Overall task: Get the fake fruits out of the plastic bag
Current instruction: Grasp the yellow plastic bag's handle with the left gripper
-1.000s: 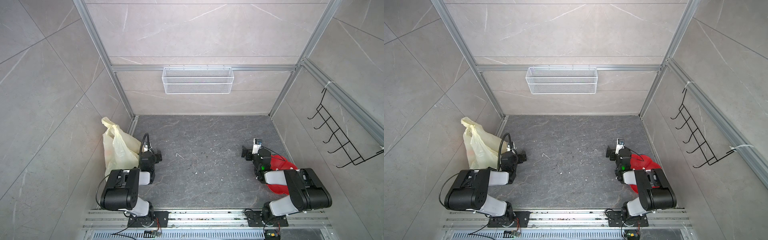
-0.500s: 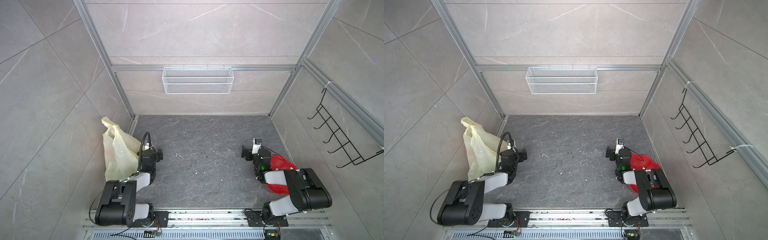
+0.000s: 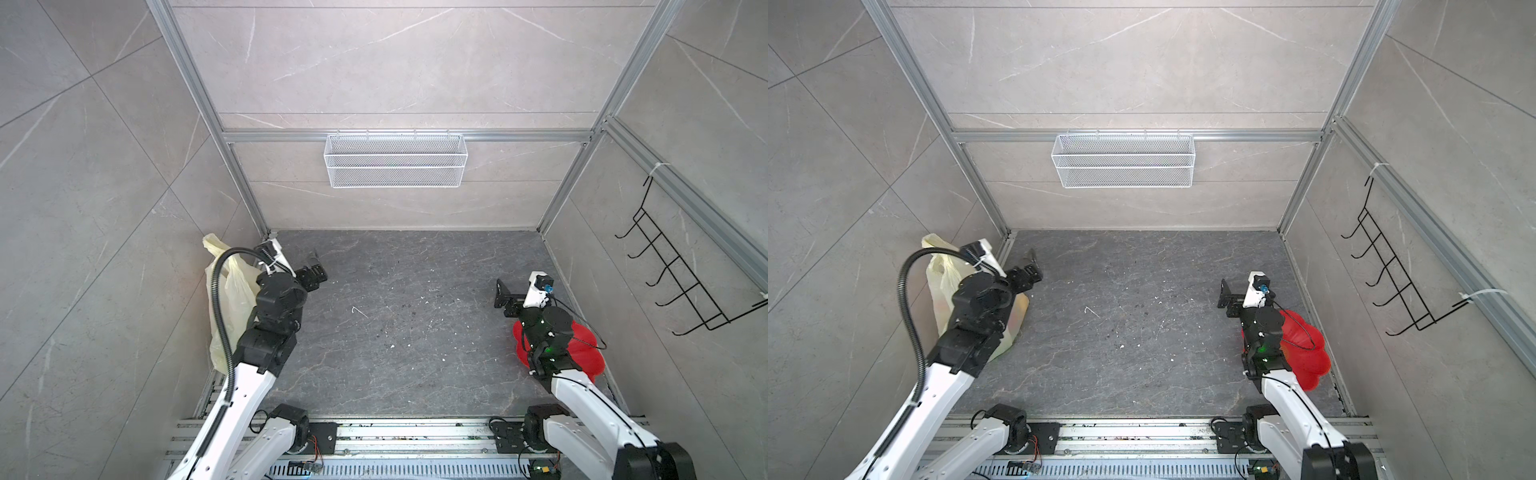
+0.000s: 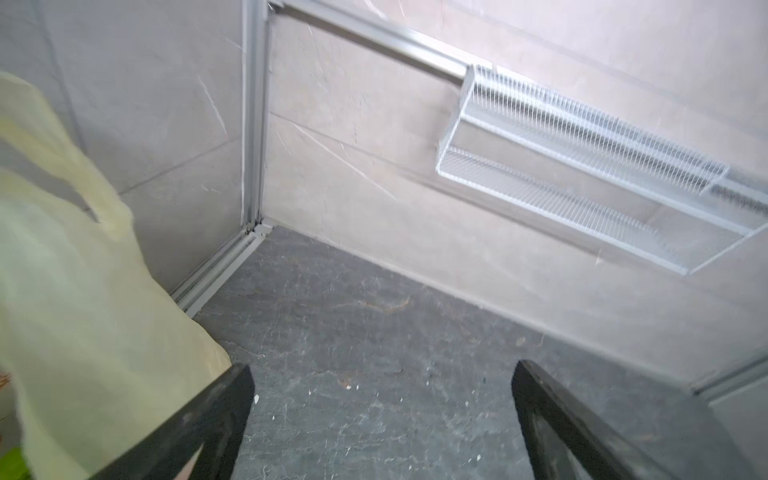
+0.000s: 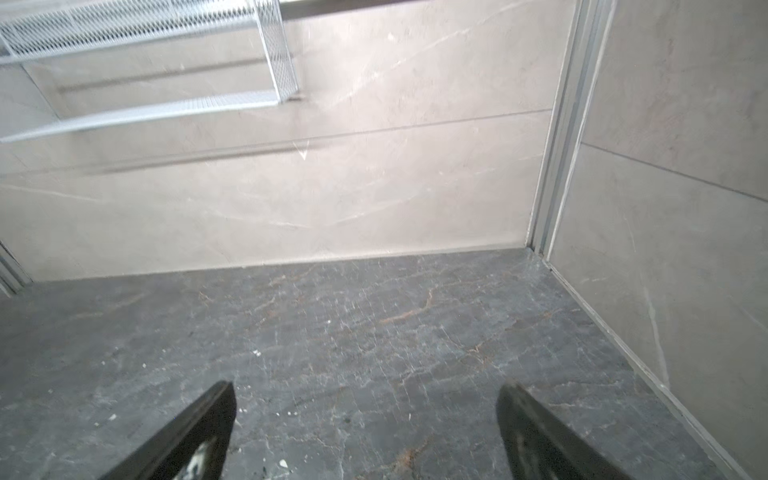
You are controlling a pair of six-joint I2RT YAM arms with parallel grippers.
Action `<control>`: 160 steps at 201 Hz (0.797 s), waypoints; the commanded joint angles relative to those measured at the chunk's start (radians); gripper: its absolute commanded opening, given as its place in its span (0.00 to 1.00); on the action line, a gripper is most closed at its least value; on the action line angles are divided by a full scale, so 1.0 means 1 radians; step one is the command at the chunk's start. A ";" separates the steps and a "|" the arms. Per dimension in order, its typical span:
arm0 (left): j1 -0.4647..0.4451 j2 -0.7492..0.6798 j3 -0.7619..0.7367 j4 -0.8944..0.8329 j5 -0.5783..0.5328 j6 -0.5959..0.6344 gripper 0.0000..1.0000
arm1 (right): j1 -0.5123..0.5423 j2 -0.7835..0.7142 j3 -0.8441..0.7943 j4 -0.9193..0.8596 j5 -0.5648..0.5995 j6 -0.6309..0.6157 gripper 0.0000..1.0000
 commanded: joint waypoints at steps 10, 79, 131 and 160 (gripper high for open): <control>0.002 -0.173 0.064 -0.297 -0.095 -0.077 1.00 | 0.003 -0.141 0.080 -0.272 -0.012 0.201 1.00; 0.107 0.168 0.333 -0.687 -0.489 -0.066 1.00 | 0.001 -0.099 0.182 -0.559 -0.022 0.389 1.00; 0.404 0.477 0.487 -0.695 -0.198 -0.121 1.00 | 0.001 -0.065 0.179 -0.578 -0.017 0.423 1.00; 0.427 0.579 0.523 -0.663 -0.238 -0.161 1.00 | 0.002 -0.087 0.170 -0.574 -0.017 0.425 1.00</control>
